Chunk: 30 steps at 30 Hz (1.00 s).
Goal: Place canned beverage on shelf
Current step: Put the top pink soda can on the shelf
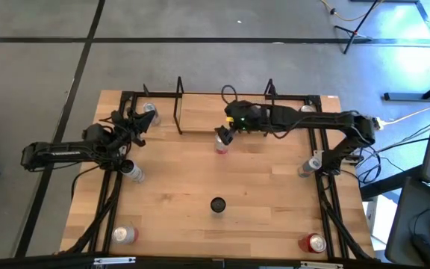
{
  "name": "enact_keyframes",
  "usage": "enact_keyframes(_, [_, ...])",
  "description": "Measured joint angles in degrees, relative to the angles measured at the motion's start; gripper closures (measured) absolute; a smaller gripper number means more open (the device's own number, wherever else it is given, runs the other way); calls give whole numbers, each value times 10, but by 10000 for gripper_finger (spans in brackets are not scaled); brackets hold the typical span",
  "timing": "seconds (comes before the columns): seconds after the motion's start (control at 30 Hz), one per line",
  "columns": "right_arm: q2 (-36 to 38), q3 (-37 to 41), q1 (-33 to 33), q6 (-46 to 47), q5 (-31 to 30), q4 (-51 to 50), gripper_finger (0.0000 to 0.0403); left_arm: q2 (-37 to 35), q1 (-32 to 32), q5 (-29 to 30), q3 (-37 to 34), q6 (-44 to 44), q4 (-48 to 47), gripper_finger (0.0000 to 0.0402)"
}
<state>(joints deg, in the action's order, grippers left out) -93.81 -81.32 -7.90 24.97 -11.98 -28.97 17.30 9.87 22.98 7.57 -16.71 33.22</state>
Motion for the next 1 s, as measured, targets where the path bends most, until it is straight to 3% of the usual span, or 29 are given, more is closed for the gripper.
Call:
enact_keyframes(0.43, [-90,0,0,139,24,-44,42,0,0,0,0,-12,-7,385])
enact_keyframes(1.0, [-140,1,0,120,27,-47,61,0,0,-1,0,-12,-8,385])
